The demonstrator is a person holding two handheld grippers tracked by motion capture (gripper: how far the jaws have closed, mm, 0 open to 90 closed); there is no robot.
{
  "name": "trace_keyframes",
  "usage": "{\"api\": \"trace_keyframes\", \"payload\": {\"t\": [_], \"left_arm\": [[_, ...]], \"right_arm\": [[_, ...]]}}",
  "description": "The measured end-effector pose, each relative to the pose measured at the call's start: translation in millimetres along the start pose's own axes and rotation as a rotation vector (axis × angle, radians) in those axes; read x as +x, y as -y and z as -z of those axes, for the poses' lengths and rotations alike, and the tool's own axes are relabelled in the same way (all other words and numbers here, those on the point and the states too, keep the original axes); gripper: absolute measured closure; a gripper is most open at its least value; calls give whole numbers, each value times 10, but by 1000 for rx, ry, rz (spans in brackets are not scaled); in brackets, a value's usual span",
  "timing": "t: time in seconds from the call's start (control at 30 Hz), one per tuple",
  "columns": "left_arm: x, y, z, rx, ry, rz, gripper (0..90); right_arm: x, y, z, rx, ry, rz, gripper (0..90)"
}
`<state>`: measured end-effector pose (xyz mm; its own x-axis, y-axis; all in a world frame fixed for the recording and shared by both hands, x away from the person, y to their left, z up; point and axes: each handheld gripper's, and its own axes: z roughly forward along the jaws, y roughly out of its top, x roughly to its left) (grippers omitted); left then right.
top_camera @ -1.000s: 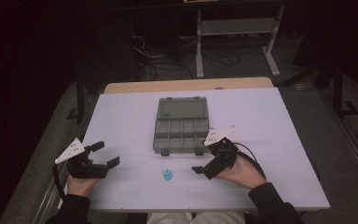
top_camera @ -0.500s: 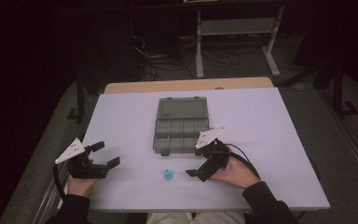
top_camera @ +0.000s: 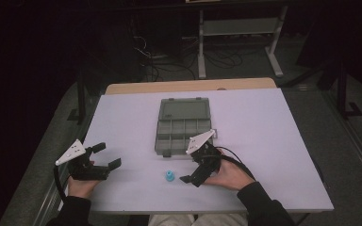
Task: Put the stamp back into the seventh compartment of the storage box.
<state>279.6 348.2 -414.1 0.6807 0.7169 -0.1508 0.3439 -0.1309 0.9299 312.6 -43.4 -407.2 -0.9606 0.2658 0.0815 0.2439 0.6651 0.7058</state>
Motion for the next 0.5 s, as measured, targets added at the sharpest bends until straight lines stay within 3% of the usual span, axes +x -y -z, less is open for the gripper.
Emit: {"api": "trace_keyframes", "payload": {"t": [0.5], "left_arm": [[-2,0,-1,1,0,1,0]], "right_arm": [[73,-66,-207,56,-50,36,0]]}}
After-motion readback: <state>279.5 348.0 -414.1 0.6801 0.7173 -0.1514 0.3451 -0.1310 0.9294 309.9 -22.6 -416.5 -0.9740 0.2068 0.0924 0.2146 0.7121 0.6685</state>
